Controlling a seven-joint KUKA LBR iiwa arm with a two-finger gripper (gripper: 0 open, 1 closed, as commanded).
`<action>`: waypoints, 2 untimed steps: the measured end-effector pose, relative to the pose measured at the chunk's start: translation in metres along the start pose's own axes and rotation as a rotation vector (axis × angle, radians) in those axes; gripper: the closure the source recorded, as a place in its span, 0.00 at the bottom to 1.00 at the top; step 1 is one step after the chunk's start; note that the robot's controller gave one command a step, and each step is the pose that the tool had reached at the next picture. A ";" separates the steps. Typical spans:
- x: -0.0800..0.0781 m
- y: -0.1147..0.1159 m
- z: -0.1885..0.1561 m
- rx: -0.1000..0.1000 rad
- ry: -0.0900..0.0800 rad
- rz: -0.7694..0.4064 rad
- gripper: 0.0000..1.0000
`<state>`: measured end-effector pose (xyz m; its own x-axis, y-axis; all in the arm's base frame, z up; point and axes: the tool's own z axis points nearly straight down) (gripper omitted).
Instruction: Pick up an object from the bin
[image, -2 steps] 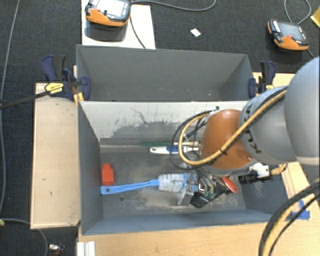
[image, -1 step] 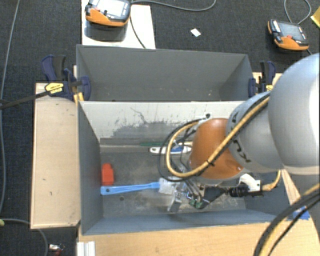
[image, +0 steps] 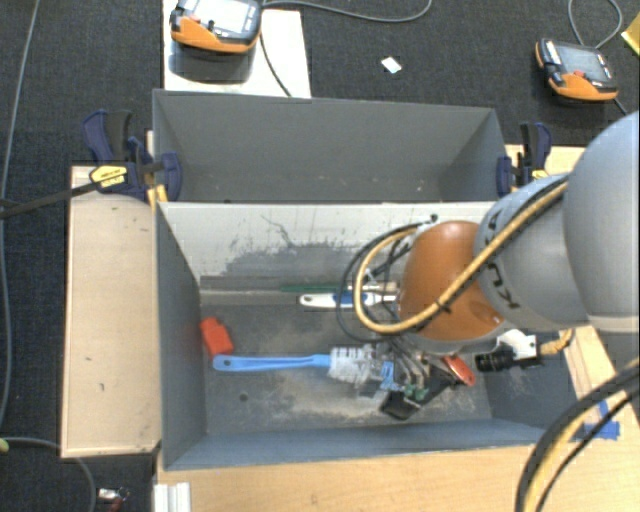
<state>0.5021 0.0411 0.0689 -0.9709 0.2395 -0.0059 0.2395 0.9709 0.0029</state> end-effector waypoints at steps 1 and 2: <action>0.000 0.000 0.000 0.000 0.000 0.001 1.00; 0.000 0.000 -0.001 0.000 -0.001 0.002 1.00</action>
Offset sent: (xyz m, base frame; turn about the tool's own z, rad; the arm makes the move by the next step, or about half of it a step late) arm 0.0001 0.0001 0.0030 0.0006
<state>0.5020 0.0410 0.0697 -0.9704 0.2413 -0.0065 0.2413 0.9705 0.0033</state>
